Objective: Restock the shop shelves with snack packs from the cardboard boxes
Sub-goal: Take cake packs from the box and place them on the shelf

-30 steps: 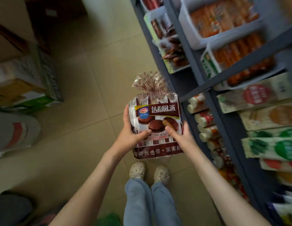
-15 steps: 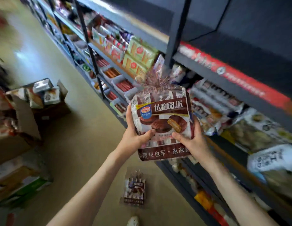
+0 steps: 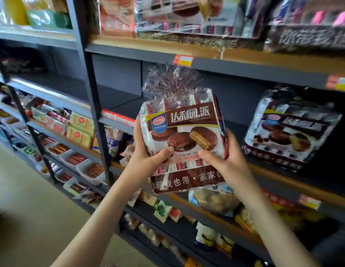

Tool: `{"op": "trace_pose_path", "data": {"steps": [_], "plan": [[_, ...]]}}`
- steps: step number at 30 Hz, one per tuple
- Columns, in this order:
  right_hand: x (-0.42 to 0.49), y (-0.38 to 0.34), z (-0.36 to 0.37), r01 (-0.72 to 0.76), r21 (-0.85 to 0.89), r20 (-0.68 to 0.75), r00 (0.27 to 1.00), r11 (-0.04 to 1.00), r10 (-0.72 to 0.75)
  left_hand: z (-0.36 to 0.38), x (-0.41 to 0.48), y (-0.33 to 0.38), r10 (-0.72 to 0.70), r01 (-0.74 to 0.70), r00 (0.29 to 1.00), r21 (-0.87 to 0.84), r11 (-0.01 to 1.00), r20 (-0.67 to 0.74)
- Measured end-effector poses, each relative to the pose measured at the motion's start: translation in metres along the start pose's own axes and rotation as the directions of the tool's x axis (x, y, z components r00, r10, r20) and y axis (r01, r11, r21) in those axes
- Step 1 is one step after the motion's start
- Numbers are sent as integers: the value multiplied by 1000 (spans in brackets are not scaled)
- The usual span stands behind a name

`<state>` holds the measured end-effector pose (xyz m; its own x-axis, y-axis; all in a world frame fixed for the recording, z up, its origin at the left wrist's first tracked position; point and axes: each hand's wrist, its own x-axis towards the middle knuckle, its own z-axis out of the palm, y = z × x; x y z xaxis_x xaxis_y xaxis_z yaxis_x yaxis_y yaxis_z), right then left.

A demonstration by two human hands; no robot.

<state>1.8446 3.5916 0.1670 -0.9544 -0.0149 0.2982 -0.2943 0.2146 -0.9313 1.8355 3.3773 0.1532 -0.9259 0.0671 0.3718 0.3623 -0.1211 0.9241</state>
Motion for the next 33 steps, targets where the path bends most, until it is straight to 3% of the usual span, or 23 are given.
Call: {"op": "trace_pose_path", "data": {"steps": [6, 13, 18, 24, 33], "plan": [[-18, -15, -72, 56, -94, -150, 986, 994, -69, 68, 24, 17, 8, -9, 976, 2, 1000, 216], [-7, 1, -121, -21, -262, -252, 966, 965, -47, 113, 74, -6, 38, -83, 924, 101, 991, 381], [2, 17, -126, -30, -297, -325, 943, 954, -72, 129, 95, -22, 158, -234, 902, 148, 961, 401], [3, 35, -140, -23, -346, -449, 882, 938, -144, 150, 107, -27, 271, -394, 816, 146, 908, 511], [-5, 48, -172, -92, -386, -514, 848, 918, -131, 192, 122, -25, 221, -305, 792, 56, 951, 569]]}}
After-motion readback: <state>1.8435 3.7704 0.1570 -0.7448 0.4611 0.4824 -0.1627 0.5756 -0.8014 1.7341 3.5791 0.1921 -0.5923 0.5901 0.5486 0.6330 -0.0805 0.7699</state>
